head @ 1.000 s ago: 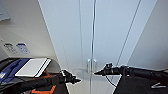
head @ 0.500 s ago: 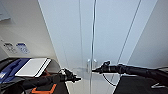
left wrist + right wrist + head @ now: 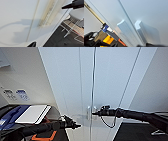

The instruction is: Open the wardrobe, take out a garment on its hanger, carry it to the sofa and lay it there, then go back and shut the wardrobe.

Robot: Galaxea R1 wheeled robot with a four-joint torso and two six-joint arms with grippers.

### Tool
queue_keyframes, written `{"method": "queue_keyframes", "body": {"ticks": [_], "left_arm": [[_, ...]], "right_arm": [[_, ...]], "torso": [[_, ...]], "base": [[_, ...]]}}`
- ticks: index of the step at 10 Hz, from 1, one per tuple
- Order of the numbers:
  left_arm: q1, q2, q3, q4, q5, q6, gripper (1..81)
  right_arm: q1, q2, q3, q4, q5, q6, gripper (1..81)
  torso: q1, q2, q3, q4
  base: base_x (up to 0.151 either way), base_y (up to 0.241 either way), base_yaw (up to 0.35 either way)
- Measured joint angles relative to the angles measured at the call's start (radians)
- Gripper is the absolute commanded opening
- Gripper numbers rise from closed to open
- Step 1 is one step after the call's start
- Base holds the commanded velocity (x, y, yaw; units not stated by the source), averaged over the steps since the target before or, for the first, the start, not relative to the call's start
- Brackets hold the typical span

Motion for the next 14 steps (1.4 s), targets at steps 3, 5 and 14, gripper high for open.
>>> {"method": "queue_keyframes", "body": {"ticks": [3, 5, 14], "left_arm": [[-0.002, 0.029, -0.024, 0.0, 0.001, 0.0, 81.1], [-0.016, 0.07, -0.077, 0.0, 0.001, 0.0, 81.1], [-0.068, 0.324, -0.377, -0.005, 0.031, -0.012, 81.1]], "right_arm": [[0.005, -0.001, -0.02, 0.0, 0.012, 0.011, 81.1], [0.022, 0.004, -0.02, 0.0, 0.015, 0.012, 81.1], [0.006, 0.026, -0.023, -0.003, 0.054, 0.031, 81.1]], "torso": [[0.0, 0.0, 0.0, 0.0], [0.0, 0.0, 0.0, 0.0], [0.0, 0.001, -0.001, 0.0]], "base": [[0.0, 0.0, 0.0], [0.0, 0.0, 0.0], [0.0, 0.0, 0.0]]}}
